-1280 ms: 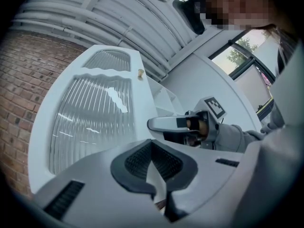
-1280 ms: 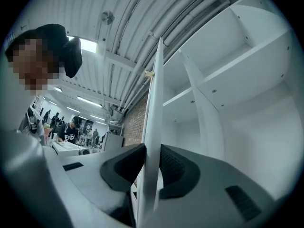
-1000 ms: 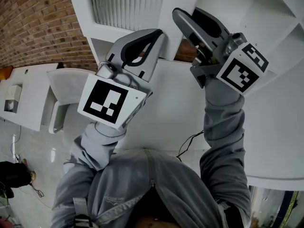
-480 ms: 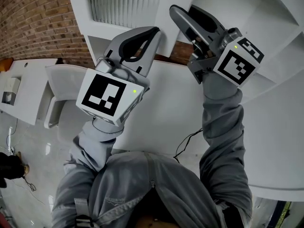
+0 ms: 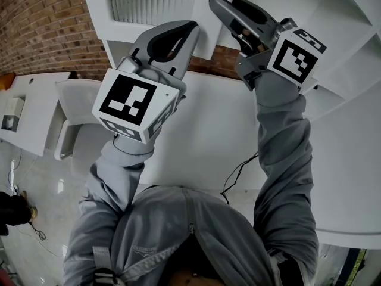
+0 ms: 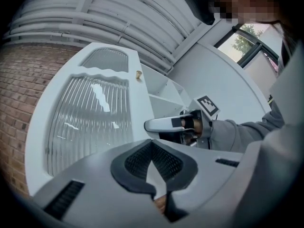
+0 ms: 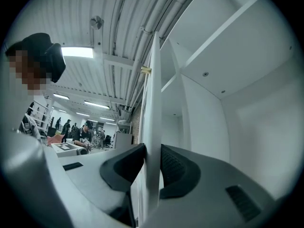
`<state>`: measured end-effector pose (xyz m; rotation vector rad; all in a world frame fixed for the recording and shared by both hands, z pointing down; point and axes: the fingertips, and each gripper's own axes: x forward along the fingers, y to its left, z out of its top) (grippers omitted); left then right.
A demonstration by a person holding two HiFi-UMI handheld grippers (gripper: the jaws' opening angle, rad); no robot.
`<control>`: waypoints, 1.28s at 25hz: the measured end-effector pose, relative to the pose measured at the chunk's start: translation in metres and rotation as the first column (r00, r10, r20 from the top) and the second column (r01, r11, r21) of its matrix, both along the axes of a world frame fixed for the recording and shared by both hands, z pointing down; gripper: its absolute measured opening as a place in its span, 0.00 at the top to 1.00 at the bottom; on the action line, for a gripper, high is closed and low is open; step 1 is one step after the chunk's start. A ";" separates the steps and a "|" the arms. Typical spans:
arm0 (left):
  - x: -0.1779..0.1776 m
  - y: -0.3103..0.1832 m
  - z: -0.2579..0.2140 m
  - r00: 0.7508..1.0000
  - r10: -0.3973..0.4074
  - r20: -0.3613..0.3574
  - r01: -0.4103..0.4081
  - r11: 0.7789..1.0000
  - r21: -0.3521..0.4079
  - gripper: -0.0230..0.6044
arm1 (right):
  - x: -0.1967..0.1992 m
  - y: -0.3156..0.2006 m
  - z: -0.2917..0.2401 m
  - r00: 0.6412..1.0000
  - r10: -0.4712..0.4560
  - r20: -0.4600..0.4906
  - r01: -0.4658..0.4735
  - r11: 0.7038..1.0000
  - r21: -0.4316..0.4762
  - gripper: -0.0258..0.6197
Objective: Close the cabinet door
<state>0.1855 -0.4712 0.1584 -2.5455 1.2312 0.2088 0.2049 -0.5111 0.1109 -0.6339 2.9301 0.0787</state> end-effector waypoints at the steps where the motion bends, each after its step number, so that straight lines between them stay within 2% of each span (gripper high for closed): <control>1: 0.001 -0.001 0.001 1.000 0.005 0.006 -0.005 1.000 -0.004 0.96 | 0.002 -0.001 0.000 1.000 0.006 -0.001 -0.006 1.000 -0.003 0.80; 9: 0.002 -0.017 0.002 0.999 0.032 0.024 -0.031 0.999 -0.026 0.96 | 0.001 -0.016 -0.001 0.999 0.032 -0.025 -0.032 0.999 -0.017 0.79; 17: 0.007 -0.031 0.004 0.999 0.049 0.024 -0.048 0.998 -0.032 0.96 | 0.002 -0.017 0.000 1.000 0.022 -0.012 -0.023 0.999 -0.032 0.78; 20: 0.005 -0.039 0.007 0.998 0.061 0.002 -0.061 0.997 -0.053 0.96 | 0.005 -0.021 0.000 0.998 0.058 -0.011 -0.058 0.998 -0.026 0.77; 23: 0.008 -0.043 0.009 0.998 0.062 0.000 -0.062 0.997 -0.056 0.96 | 0.009 -0.022 0.000 0.996 0.084 -0.015 -0.084 0.996 -0.013 0.72; 32: 0.012 -0.053 0.008 0.998 0.069 0.006 -0.068 0.997 -0.044 0.96 | 0.025 -0.029 0.003 0.985 0.168 -0.031 -0.168 0.986 0.006 0.72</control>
